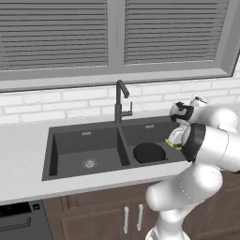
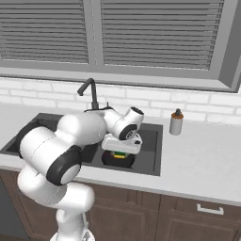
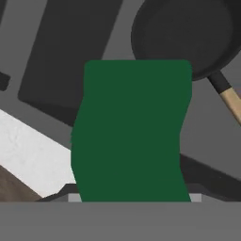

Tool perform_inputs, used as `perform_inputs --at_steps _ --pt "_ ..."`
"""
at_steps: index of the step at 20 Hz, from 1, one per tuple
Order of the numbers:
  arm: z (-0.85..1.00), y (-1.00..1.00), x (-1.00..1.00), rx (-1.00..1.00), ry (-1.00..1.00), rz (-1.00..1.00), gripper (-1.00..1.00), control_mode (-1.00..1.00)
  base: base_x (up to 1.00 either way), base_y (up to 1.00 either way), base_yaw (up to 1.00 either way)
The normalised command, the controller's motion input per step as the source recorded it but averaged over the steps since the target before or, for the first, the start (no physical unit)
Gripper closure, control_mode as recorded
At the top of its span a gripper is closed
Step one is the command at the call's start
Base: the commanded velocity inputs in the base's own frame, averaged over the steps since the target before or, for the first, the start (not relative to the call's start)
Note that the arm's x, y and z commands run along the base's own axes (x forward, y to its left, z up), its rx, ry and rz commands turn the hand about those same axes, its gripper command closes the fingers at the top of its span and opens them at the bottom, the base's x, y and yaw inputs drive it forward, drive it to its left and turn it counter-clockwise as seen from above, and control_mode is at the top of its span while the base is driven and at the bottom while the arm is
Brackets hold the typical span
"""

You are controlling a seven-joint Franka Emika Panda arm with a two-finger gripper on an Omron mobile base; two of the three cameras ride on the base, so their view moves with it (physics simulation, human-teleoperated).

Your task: Pick the pan and sponge and place them into the sink. Then turn on the water.

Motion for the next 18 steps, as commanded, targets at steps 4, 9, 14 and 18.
perform_inputs --at_steps 4,9,14,18 --pt "-0.23 -0.02 0.47 0.00 0.00 0.02 1.00 -1.00 0.00 0.00 0.00" --pt "-0.32 0.00 0.47 0.00 0.00 0.00 1.00 -1.00 0.00 0.00 0.00" --pt "-0.51 0.00 0.32 0.00 0.00 0.00 1.00 -1.00 0.00 0.00 0.00" --pt "-0.53 0.00 0.33 0.00 0.00 0.00 1.00 -1.00 0.00 0.00 0.00"
